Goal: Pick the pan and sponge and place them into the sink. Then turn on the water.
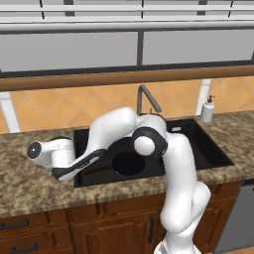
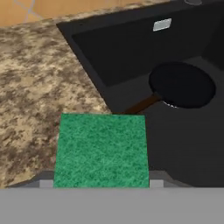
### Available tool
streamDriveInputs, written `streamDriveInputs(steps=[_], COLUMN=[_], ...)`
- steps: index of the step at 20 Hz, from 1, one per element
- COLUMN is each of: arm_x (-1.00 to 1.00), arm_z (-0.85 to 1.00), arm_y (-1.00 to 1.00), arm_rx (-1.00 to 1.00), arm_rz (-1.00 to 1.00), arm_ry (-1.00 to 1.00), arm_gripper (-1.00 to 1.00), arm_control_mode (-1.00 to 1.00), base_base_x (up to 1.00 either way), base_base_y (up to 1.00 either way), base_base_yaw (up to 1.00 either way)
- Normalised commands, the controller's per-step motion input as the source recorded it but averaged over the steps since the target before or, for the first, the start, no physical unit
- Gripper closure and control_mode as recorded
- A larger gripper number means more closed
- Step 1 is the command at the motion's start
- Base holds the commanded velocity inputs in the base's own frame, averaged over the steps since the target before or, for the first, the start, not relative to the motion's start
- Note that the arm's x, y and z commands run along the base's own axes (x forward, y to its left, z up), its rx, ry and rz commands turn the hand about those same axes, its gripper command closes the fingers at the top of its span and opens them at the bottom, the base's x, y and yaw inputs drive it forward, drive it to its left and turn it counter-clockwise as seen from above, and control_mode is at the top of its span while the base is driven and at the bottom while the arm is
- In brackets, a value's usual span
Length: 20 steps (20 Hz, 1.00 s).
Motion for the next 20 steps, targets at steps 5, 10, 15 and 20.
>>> streamDriveInputs(steps=[5, 10, 15, 20], arm_x=[-0.35, -0.31, -0.46, -0.88], arm_z=[0.67, 0.64, 0.30, 0.00], arm_y=[-0.55, -0.88, -0.97, -0.84], arm_rx=[-0.01, 0.02, 0.06, 0.09], arm_rz=[-0.33, -0.39, -0.34, -0.26], arm_ry=[-0.29, -0.11, -0.17, -0.29], arm_gripper=[1.00, 1.00, 1.00, 1.00], arm_control_mode=[-1.00, -1.00, -1.00, -1.00], base_base_x=[0.00, 0.00, 0.00, 0.00], base_base_y=[0.00, 0.00, 0.00, 0.00], base_base_yaw=[0.00, 0.00, 0.00, 0.00])
